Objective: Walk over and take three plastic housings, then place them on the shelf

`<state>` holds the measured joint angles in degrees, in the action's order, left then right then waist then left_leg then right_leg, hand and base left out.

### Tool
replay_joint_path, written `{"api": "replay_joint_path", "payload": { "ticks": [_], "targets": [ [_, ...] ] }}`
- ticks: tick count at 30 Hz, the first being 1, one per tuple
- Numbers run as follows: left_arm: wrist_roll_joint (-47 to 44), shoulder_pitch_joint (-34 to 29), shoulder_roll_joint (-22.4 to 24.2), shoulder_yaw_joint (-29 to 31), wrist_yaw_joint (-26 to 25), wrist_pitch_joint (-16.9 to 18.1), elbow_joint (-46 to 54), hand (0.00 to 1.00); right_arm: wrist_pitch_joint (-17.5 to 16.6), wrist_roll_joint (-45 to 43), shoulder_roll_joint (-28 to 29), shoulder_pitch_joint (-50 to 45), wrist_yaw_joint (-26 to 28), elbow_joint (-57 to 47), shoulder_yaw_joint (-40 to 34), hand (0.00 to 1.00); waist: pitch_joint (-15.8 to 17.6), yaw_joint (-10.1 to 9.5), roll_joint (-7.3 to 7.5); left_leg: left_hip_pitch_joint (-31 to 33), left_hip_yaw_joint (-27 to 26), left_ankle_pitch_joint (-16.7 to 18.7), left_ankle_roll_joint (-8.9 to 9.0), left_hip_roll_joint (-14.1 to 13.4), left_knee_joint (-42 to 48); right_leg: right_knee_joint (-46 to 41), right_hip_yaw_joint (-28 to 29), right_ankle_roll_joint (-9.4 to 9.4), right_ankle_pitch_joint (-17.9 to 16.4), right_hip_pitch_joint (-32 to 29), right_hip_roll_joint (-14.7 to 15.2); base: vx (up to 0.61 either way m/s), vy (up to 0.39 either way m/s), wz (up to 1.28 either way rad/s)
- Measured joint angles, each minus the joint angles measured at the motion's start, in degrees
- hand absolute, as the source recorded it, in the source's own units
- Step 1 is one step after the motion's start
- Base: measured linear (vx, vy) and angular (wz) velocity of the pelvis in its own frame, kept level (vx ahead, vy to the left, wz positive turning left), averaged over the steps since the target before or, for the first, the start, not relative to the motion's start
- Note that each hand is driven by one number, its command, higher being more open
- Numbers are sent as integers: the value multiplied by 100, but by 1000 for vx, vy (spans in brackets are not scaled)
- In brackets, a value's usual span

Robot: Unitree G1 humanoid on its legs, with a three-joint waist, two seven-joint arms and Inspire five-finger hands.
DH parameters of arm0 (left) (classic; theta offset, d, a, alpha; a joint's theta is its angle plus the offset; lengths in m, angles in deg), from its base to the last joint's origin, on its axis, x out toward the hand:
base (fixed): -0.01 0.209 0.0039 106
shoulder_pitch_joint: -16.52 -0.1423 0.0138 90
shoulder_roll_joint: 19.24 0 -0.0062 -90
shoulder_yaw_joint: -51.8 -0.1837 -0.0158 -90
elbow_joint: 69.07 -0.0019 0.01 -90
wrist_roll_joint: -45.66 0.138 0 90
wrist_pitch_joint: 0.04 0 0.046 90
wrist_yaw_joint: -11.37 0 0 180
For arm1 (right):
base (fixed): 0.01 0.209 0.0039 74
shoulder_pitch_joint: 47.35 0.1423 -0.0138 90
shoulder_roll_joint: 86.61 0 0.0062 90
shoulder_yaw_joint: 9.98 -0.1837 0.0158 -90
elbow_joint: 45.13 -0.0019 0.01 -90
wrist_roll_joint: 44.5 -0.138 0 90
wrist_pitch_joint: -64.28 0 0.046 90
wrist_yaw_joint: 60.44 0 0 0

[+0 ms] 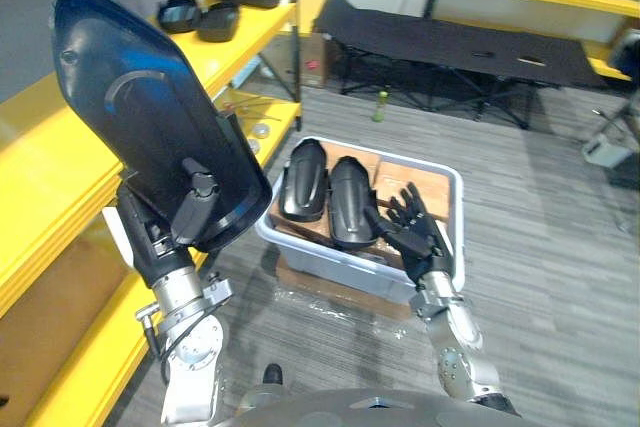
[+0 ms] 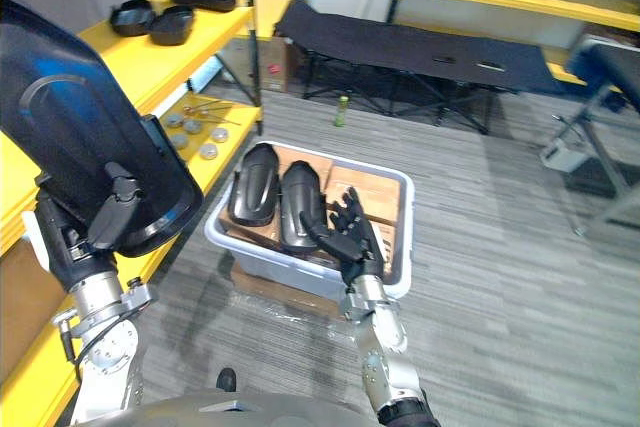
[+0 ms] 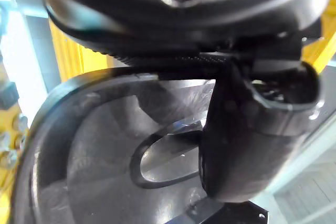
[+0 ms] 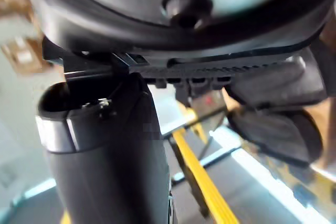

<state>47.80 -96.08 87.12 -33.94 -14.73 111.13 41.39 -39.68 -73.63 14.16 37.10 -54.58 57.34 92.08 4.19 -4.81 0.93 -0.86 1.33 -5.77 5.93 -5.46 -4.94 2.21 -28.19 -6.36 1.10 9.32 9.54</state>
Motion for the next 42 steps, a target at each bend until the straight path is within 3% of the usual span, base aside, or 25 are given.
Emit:
{"api": "replay_joint_path", "payload": {
  "ticks": [2,6,10,12,15,17,19,24,26,29,31,32,36,40,42],
  "targets": [
    [-237,-171,30,237,156,23,226,0,46,195,17,154,-4,93,166,100,8,-220,7,33,243,-48,-14,43,1,-10,-225,-12,-58,129,0,-4,-44,58],
    [-594,-421,143,521,322,277,576,0,82,180,53,289,-13,116,190,100,47,-382,76,46,434,-63,-21,119,2,-23,-426,-28,-89,242,36,-3,-10,30],
    [-642,-444,135,436,589,336,688,0,121,175,66,299,-4,114,216,100,86,-399,78,97,583,-76,-6,114,-1,-138,-540,-6,-223,288,29,-24,-14,21],
    [-657,-445,127,335,689,341,687,0,221,178,61,297,55,63,238,100,99,-281,56,229,626,-84,-13,73,-14,-241,-733,-8,-320,276,1,-69,-44,56],
    [-756,-355,1,66,1034,346,663,0,390,207,-41,166,214,-164,229,100,128,-47,8,670,-487,-118,-238,-222,227,-408,-1393,-12,-428,289,-10,-59,-18,114],
    [-854,-192,-119,-184,1313,358,612,0,423,463,-297,115,253,-270,189,100,239,43,-166,947,-1315,-294,-440,-413,481,-771,-1836,-97,-578,276,102,-11,32,118],
    [-861,-195,-128,-344,1435,373,609,0,440,439,-409,49,256,-267,139,100,337,-19,-311,934,-1323,-497,-420,-324,396,-1041,-1888,-170,-718,261,258,-2,91,59],
    [-1045,-278,-135,-383,1543,393,609,0,420,378,-174,-10,216,-334,251,100,400,-156,-228,673,-1543,-536,-417,-152,148,-1113,-1687,-205,-769,269,486,-11,59,-10],
    [-1159,-272,-166,-384,1894,393,609,0,229,372,-126,8,196,-447,443,100,401,-152,-171,622,-1686,-538,-416,-68,23,-1131,-1551,-220,-758,158,600,-18,42,-24],
    [-1379,-211,-412,-506,2388,392,606,0,98,424,-85,44,189,-610,561,100,416,-93,-144,651,-1681,-526,-447,72,15,-1299,-1381,-187,-774,47,767,2,52,1],
    [-1514,-57,-611,-702,2672,392,595,0,35,606,-91,53,124,-667,602,100,416,41,-145,680,-1458,-510,-492,210,3,-1525,-779,-109,-818,3,829,18,76,60],
    [-1543,120,-709,-842,2857,393,585,0,26,754,-104,69,27,-667,600,100,417,75,-158,720,-1281,-517,-504,252,-8,-1740,-413,-99,-825,-74,837,14,74,80],
    [-1841,441,-795,-1045,3140,416,569,0,23,836,-148,78,7,-668,632,100,413,44,-143,889,-984,-593,-520,233,10,-1822,25,39,-943,-173,719,8,-40,45],
    [-1983,608,-788,-1063,3007,482,135,0,28,798,-174,68,220,-668,646,100,440,33,-160,1041,-824,-892,-398,168,20,-1588,73,-106,-1110,-121,503,-51,-98,17],
    [-1978,607,-786,-1069,2874,478,-98,0,28,759,-181,63,255,-764,640,100,480,48,-126,1046,-783,-919,-356,162,19,-1610,214,-259,-1400,-102,473,-117,-98,6]
  ]
}}
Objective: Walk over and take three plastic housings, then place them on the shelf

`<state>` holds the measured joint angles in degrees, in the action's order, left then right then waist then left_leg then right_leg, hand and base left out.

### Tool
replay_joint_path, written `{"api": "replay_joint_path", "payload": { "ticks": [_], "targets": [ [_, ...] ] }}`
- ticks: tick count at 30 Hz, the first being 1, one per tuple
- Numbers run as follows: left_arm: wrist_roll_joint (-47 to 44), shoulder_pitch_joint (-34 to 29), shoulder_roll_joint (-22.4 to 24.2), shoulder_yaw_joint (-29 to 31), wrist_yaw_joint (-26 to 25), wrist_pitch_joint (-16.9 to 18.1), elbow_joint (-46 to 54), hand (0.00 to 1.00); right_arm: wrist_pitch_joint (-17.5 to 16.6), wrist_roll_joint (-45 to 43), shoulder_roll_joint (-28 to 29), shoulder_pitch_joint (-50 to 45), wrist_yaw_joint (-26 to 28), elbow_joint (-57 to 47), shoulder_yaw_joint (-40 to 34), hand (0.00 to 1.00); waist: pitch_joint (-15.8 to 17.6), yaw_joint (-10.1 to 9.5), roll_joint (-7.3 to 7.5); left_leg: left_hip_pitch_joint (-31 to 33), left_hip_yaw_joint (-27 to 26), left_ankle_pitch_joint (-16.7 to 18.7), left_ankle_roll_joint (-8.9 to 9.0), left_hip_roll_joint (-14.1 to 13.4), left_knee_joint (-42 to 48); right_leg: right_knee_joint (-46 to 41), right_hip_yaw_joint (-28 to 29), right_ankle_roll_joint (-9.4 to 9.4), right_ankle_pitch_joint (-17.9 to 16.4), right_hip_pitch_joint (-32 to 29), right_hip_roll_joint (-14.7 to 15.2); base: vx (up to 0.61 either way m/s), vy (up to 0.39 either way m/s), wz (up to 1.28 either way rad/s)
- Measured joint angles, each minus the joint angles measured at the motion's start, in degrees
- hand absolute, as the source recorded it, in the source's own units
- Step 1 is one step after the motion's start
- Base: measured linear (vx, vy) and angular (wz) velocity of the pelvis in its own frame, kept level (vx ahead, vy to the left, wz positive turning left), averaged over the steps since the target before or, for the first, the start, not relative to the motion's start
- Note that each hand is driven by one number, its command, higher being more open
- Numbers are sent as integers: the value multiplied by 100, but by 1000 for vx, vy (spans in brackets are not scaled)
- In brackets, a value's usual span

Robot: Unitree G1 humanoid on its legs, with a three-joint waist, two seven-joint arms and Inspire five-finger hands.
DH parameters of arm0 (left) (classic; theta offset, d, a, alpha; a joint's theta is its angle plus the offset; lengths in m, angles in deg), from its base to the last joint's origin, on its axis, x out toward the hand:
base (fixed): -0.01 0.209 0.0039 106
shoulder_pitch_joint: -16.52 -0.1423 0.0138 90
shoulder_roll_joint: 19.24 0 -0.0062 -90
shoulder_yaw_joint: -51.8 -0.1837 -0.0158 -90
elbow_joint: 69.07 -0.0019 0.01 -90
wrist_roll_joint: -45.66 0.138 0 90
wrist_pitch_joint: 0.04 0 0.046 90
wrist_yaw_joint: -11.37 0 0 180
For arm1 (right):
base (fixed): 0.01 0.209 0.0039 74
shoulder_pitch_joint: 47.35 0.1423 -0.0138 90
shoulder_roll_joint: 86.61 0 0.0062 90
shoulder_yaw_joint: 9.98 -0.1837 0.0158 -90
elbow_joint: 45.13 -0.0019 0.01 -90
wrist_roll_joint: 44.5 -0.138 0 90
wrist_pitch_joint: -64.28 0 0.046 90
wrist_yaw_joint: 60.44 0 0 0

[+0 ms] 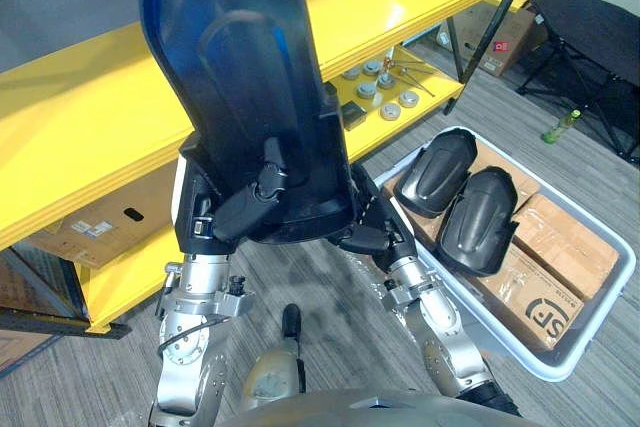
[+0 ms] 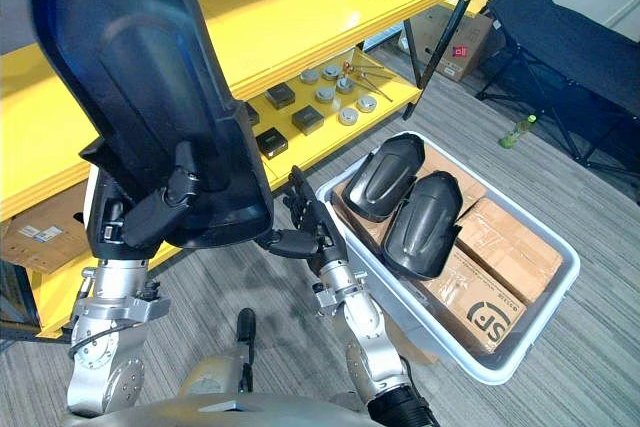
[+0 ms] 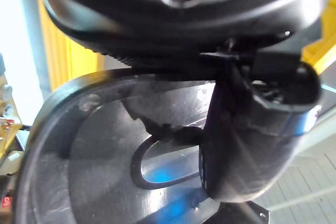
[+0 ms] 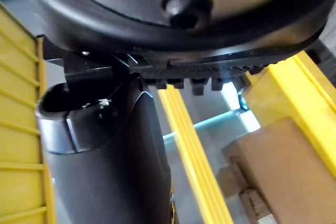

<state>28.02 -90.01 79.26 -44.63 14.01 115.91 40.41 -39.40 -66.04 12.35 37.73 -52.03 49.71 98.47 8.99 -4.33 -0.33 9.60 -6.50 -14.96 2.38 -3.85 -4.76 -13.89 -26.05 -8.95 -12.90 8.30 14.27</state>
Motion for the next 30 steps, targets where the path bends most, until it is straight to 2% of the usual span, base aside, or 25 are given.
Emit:
{"api": "replay_joint_path", "payload": {
  "ticks": [1,2,3,4,5,7,10,11,12,13,14,15,16,17,19,20,21,23,24,25,26,27,28,29,30],
  "targets": [
    [2,0,28,-14,-16,0,-75,0,-1,-35,-12,1,0,-69,0,100,52,3,-43,2,29,20,17,-35,2,-41,0,-69,-81,-12,-33,-169,-95,10],
    [1,-7,51,-78,-27,-2,-159,0,-3,-177,-34,8,-6,-123,3,100,121,4,-103,37,47,121,43,-102,111,-158,-27,34,-178,-27,-71,-193,-83,15],
    [3,-39,39,-150,-37,-2,-181,0,-5,-217,-41,22,-27,-124,6,100,172,4,-12,152,-21,444,10,-121,366,-179,-49,77,-200,-46,35,-177,-33,11],
    [15,-40,37,-176,-48,0,-169,0,-15,-232,-46,47,-33,-130,12,100,207,-9,45,284,-71,610,-53,-128,702,-221,-43,77,-200,-87,86,-87,33,-6],
    [48,-42,42,-190,-89,16,-152,0,-21,-246,-47,156,-62,-129,37,100,236,-51,-27,596,-96,907,-94,-199,1841,-307,11,76,-206,-147,111,-43,55,-12],
    [162,-44,53,-175,-214,19,-153,0,-69,-241,-33,284,-157,-129,115,100,301,-19,-104,775,-167,1600,-52,-276,2639,-481,119,27,-294,-137,139,-37,101,-20],
    [246,-46,71,-134,-366,16,-145,0,-73,-247,-6,369,-285,-128,155,100,320,-115,-89,952,-352,2301,-147,-254,3478,-625,302,8,-431,-90,340,48,185,-24],
    [288,-36,70,-79,-383,7,-141,0,-72,-261,25,357,-294,-125,127,100,323,-140,-65,983,-387,2556,-249,-164,3702,-619,324,133,-502,-16,437,127,245,-6],
    [291,-38,64,-38,-382,-1,-137,0,-73,-282,32,337,-298,-125,124,100,308,-152,-24,973,-415,2667,-280,-78,3760,-605,327,225,-541,33,513,199,238,12],
    [290,-15,102,72,-379,-18,-134,0,-75,-369,22,334,-293,-125,82,100,302,-136,4,922,-413,2816,-398,50,3796,-942,431,538,-343,-7,632,254,252,20],
    [288,1,116,118,-394,-39,-132,0,-76,-369,26,326,-292,-124,60,100,295,-133,-14,896,-403,2876,-447,112,3807,-1355,524,710,-137,-189,739,261,266,26],
    [321,26,101,265,-392,-73,-115,0,-77,-363,43,299,-289,-122,24,100,294,-128,-15,754,-401,2961,-541,211,3738,-2233,686,1225,326,-646,944,259,305,22],
    [436,31,80,391,-426,-78,-96,0,-80,-352,64,296,-287,-122,6,100,300,-108,2,602,-388,3010,-605,271,3626,-2831,911,1284,640,-935,1016,334,302,31],
    [547,34,58,541,-578,-95,-95,0,-122,-291,119,308,-291,-122,-28,100,303,-39,-8,353,-283,3022,-730,325,3436,-3425,1129,1051,392,-1283,807,412,292,31],
    [593,34,29,655,-740,-115,-95,0,-222,-128,172,311,-306,-132,-105,100,298,-10,-33,37,-247,2945,-723,353,3157,-3275,1093,879,89,-1466,490,334,178,25],
    [636,42,29,709,-853,-115,-93,0,-275,-128,190,330,-320,-162,-192,100,282,-16,-29,-185,-226,2906,-702,408,2927,-2855,1030,760,-41,-1590,233,231,109,15],
    [638,47,24,726,-882,-120,-94,0,-288,-128,187,334,-329,-210,-260,100,276,-12,-27,-275,-207,2887,-700,455,2833,-2606,1032,706,-79,-1655,117,287,111,28],
    [658,58,22,715,-932,-122,-94,0,-311,143,75,352,-641,-518,-703,100,258,5,-83,-501,-41,2867,-697,635,2628,-1631,1249,620,-35,-2009,-267,280,73,42],
    [658,58,24,680,-950,-123,-95,0,-311,236,47,355,-747,-575,-826,100,251,22,-111,-535,18,2867,-697,657,2586,-1434,1375,550,10,-2112,-358,278,31,62],
    [670,48,33,642,-995,-122,-95,0,-311,324,34,349,-924,-646,-1104,100,248,111,-165,-621,192,2867,-697,689,2525,-1063,1651,386,140,-2292,-531,289,-13,87],
    [687,40,35,615,-1048,-122,-99,0,-311,325,44,306,-1056,-720,-1368,100,241,215,-159,-730,395,2875,-675,752,2474,-681,1895,220,314,-2342,-642,291,-41,93],
    [709,29,38,612,-1084,-122,-101,0,-311,328,42,286,-1097,-750,-1490,100,245,257,-144,-830,495,2891,-648,793,2432,-492,1980,245,482,-2337,-662,320,-93,98],
    [713,20,21,621,-1166,-122,-102,0,-311,330,24,225,-1147,-832,-1657,100,210,308,-83,-948,680,2944,-555,876,2444,-171,2160,347,1045,-2311,-703,337,-151,88],
    [711,29,-15,634,-1268,-121,-102,0,-315,328,-15,161,-1155,-923,-1770,100,143,319,21,-1038,827,3031,-430,957,2467,15,2233,515,1749,-2282,-738,408,-232,86],
    [712,31,-41,651,-1314,-119,-102,0,-321,327,-35,126,-1158,-977,-1794,100,104,321,86,-1072,882,3102,-390,997,2486,37,2199,642,2048,-2265,-731,340,-230,56]
  ]
}}
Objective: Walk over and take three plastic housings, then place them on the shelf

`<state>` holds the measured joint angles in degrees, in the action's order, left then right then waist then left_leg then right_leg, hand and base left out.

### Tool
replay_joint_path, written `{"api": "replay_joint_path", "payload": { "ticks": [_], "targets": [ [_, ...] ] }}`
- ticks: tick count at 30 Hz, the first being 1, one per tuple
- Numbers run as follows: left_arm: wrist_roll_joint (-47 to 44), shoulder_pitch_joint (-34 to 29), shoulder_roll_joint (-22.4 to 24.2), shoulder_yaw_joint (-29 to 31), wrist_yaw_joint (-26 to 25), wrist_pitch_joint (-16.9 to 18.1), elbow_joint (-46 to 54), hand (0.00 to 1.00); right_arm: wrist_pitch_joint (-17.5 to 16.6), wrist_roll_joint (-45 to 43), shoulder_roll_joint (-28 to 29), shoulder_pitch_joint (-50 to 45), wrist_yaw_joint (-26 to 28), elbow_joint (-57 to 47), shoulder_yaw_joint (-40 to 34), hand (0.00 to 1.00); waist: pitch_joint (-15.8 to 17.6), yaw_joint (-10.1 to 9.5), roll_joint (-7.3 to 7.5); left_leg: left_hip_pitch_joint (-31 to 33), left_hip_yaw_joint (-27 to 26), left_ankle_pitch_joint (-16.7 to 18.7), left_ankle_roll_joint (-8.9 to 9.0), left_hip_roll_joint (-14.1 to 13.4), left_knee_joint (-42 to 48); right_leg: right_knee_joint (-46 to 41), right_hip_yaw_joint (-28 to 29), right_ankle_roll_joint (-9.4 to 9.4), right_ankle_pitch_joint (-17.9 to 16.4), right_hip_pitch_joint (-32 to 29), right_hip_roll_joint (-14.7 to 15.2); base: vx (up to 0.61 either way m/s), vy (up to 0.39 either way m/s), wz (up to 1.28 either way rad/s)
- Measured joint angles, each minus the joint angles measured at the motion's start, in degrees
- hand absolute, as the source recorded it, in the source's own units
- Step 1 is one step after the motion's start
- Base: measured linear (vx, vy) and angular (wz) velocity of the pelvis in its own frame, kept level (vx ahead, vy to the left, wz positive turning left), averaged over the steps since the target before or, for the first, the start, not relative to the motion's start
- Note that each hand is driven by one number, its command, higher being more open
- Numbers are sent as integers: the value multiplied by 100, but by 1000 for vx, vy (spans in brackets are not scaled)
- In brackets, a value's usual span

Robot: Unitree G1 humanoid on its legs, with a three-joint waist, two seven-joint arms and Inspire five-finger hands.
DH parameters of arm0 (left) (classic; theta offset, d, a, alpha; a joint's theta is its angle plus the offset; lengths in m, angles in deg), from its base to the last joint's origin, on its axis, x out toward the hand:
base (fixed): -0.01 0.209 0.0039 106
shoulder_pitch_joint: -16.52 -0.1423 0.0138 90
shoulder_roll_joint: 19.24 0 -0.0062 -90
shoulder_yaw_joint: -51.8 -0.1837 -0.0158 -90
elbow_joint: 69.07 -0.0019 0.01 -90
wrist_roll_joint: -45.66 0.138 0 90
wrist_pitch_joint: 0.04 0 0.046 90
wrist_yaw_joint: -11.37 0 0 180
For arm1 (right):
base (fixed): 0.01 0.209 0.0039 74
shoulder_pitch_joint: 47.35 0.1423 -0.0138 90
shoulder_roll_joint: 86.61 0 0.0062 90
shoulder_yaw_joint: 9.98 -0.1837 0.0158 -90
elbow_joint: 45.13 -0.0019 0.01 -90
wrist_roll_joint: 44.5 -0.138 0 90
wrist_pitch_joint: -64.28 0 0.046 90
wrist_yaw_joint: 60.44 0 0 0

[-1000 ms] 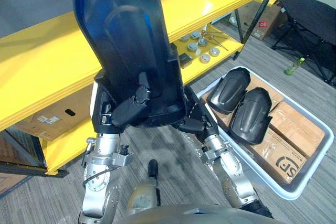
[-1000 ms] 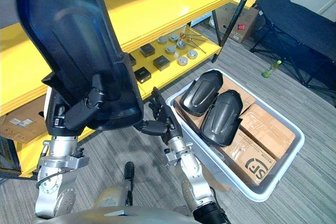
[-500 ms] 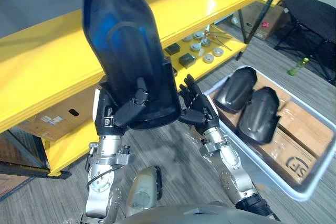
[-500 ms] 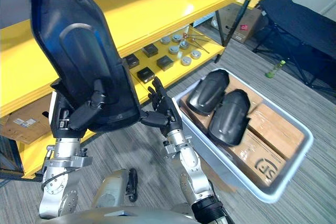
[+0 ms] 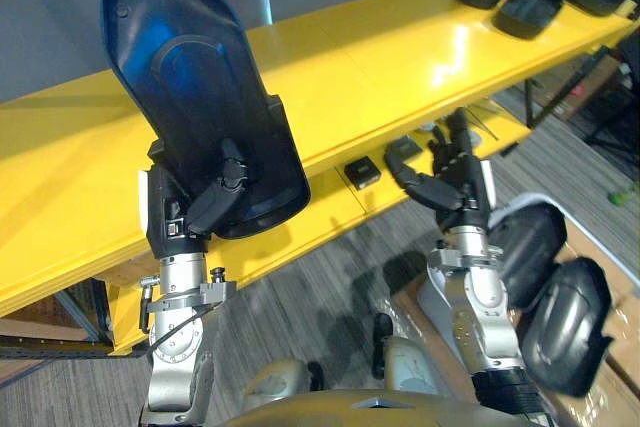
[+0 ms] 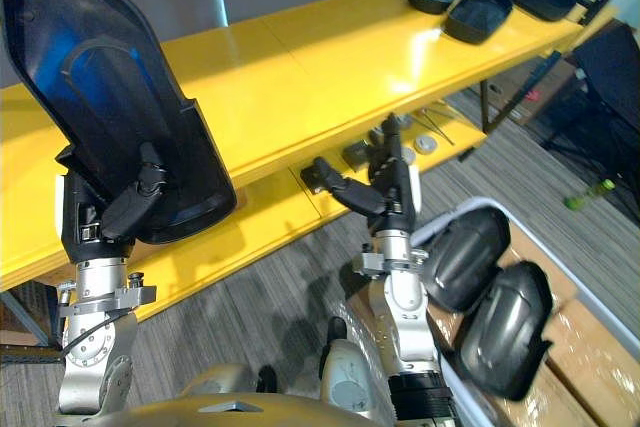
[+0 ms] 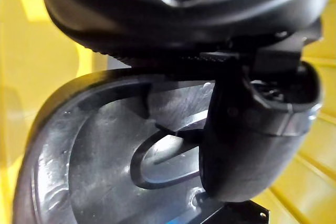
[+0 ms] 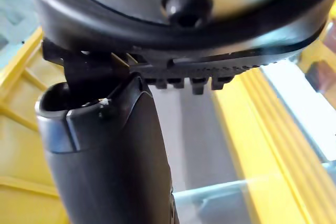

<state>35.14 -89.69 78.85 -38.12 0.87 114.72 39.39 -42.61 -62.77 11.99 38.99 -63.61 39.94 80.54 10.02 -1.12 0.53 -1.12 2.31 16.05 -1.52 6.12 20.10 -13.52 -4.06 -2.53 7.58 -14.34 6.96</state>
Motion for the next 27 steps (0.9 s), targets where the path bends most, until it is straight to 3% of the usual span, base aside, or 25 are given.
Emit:
{"api": "replay_joint_path", "payload": {
  "ticks": [2,5,7,8,10,12,13,14,18,21,24,27],
  "targets": [
    [-61,-17,130,33,-128,-7,-48,0,-21,-7,-352,96,17,-36,21,100,-90,-45,-268,48,214,334,101,-342,186,158,-386,105,-334,239,-235,297,-191,40],
    [-204,-12,140,16,-88,-16,-61,0,-21,-19,-392,86,23,-45,-62,100,-97,-4,-312,122,224,353,163,-603,589,242,-776,233,-575,531,-382,250,-180,64],
    [-209,28,164,24,-70,-113,-106,0,-21,-20,-404,42,28,-100,-217,100,-48,-10,-324,564,-186,216,457,-811,1771,442,-979,363,-712,983,-385,167,-97,56],
    [-211,35,162,38,-45,-151,-113,0,-26,-17,-401,25,20,-223,-322,100,-31,-43,-321,717,-581,359,353,-1051,2060,581,-1062,382,-762,1239,-343,101,-39,38],
    [-237,95,187,46,102,-151,-113,0,-182,1,-420,27,-5,-517,-501,100,-50,-29,-352,926,-817,420,320,-1328,1534,647,-1203,314,-847,1375,-211,95,-7,39],
    [-313,193,266,-11,453,-153,-112,0,-384,16,-440,34,-124,-740,-679,100,-86,-12,-436,1029,-823,93,485,-1542,555,584,-1264,188,-919,1369,-108,87,116,25],
    [-314,257,278,-151,627,-168,-112,0,-425,81,-461,40,-259,-767,-766,100,-141,2,-561,939,-851,-395,563,-1625,147,462,-1225,67,-995,1376,-50,88,182,-10],
    [-307,334,249,-328,788,-245,-114,0,-418,105,-476,31,-397,-761,-820,100,-130,13,-565,723,-1031,-825,668,-1612,-49,366,-1090,-72,-1058,1387,46,98,271,-23],
    [-301,783,-71,-726,977,-668,-114,0,-415,-61,-330,-6,-459,-803,-827,100,-140,200,-336,467,-1489,-793,453,-1240,-329,583,-722,-405,-835,1448,363,107,233,-38],
    [-181,1406,-176,-951,939,-1204,-301,0,-491,-118,-44,-115,-508,-899,-854,100,-141,424,-266,403,-1751,-704,357,-1147,-321,809,-489,-453,-654,1455,441,64,157,-34],
    [-71,1956,-206,-1109,691,-1627,-860,0,-534,-49,-12,-262,-517,-940,-856,100,-145,541,-260,221,-1927,-593,383,-1177,-329,881,-300,-493,-625,1538,410,21,57,-39],
    [225,2411,-221,-1128,210,-2100,-1449,0,-544,-19,-12,-378,-470,-1008,-1003,100,-145,787,-256,150,-2118,-498,428,-1262,-321,913,-108,-490,-627,1525,327,-5,11,-31]
  ]
}}
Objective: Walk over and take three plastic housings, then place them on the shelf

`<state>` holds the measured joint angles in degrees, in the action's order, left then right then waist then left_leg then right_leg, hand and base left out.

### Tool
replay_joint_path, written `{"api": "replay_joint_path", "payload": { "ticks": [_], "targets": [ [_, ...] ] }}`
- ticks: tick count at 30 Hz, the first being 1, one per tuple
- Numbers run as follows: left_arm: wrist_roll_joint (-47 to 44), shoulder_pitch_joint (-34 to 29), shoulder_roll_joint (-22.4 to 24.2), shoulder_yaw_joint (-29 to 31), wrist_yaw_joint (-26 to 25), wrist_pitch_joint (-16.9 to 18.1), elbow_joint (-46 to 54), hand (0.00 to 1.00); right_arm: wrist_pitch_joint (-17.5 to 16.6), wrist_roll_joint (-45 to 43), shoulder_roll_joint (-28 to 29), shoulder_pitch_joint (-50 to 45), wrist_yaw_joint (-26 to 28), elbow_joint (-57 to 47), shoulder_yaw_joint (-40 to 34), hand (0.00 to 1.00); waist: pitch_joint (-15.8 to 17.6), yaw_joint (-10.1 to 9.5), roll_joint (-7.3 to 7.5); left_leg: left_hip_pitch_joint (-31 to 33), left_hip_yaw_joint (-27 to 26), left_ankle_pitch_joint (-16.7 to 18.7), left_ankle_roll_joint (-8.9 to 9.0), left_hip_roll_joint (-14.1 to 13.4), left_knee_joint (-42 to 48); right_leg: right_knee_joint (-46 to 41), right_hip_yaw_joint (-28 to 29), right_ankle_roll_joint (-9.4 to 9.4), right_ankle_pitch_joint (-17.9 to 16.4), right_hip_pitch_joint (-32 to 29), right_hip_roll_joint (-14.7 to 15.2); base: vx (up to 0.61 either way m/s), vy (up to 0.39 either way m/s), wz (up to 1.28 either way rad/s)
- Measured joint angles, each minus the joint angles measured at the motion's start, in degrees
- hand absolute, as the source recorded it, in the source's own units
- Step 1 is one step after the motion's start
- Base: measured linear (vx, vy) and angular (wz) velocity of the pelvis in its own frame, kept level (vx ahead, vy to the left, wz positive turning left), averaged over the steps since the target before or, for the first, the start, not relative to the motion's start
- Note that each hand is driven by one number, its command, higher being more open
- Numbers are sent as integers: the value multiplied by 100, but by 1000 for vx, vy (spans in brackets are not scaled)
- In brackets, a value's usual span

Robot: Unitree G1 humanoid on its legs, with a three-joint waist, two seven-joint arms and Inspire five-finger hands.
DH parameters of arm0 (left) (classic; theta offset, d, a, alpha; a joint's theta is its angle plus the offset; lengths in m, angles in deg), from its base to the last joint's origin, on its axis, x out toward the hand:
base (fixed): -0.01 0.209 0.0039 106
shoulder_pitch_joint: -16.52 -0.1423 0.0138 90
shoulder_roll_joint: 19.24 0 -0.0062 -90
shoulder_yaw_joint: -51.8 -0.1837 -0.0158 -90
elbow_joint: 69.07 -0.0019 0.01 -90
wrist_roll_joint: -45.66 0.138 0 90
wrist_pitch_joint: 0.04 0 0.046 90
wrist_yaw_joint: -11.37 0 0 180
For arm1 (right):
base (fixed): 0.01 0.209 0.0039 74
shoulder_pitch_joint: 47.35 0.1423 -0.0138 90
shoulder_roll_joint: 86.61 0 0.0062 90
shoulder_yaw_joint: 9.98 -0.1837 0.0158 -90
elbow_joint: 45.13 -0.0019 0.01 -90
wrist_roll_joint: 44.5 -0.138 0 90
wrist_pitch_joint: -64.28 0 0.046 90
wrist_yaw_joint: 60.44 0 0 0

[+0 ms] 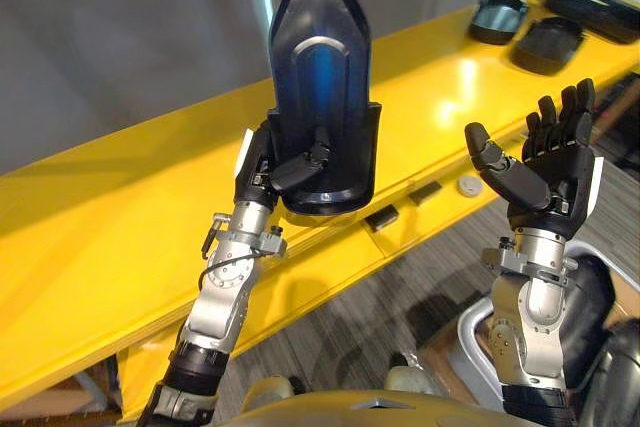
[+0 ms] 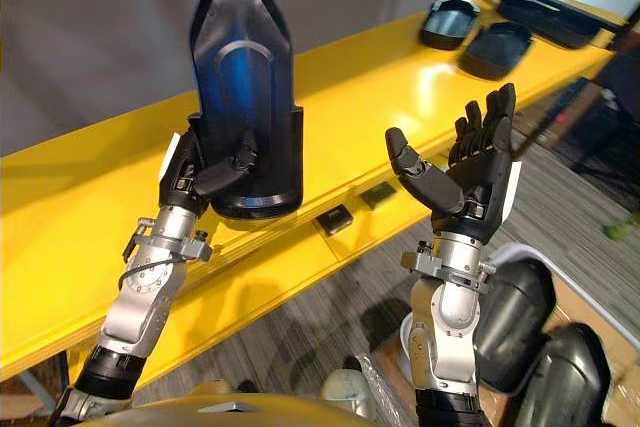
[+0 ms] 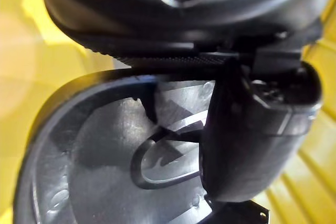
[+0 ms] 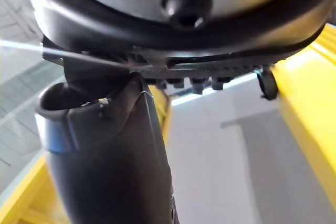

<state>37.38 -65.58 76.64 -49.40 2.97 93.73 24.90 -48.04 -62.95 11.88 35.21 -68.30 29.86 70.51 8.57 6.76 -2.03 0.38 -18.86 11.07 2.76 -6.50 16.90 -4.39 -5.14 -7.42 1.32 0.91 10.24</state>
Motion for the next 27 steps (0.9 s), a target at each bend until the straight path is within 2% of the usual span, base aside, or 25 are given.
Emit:
{"api": "replay_joint_path", "payload": {
  "ticks": [3,5,7,11,14,18,22,27],
  "targets": [
    [-5,587,-76,58,-476,-240,-743,0,17,-29,-1,-172,110,-50,-165,100,-2,141,1,-57,-123,19,26,-61,-13,2,136,18,12,-59,-66,3,-9,-30],
    [-46,1303,-211,224,-911,-534,-1534,0,63,-77,-1,-325,356,-50,-217,100,-4,303,5,-64,-249,25,42,-119,-25,5,263,57,42,-142,-136,0,-8,-28],
    [-157,1731,-215,358,-1210,-693,-1953,0,67,-130,-1,-425,544,-50,-201,100,-6,421,8,-74,-316,0,57,-115,-109,4,333,60,45,-205,-148,9,-2,-17],
    [-547,2372,-221,484,-1740,-944,-2597,0,66,-111,-1,-558,678,-50,164,100,-5,590,7,-98,-416,-42,74,-104,-248,4,414,61,45,-293,-168,25,7,-11],
    [-754,2528,-221,524,-1991,-1052,-3088,0,67,-79,0,-565,816,-50,544,100,-4,631,7,-204,-500,-79,91,-96,-366,5,499,61,45,-293,-195,29,8,-11],
    [-1050,2549,-219,554,-2139,-1169,-3226,0,79,19,1,-633,923,-50,833,100,-1,630,8,-292,-522,-171,95,-31,-548,14,528,61,45,-300,-198,11,1,-4],
    [-1181,2581,-211,710,-2346,-1236,-3303,0,85,14,1,-649,977,-50,862,100,4,634,7,-287,-499,-221,94,-10,-618,50,508,62,46,-297,-186,-16,-1,4],
    [-1410,2580,-101,952,-2925,-1258,-3332,0,207,9,0,-655,972,-54,935,100,69,623,4,-230,-423,-231,90,-15,-606,63,441,62,46,-275,-187,-41,-11,7]
  ]
}}
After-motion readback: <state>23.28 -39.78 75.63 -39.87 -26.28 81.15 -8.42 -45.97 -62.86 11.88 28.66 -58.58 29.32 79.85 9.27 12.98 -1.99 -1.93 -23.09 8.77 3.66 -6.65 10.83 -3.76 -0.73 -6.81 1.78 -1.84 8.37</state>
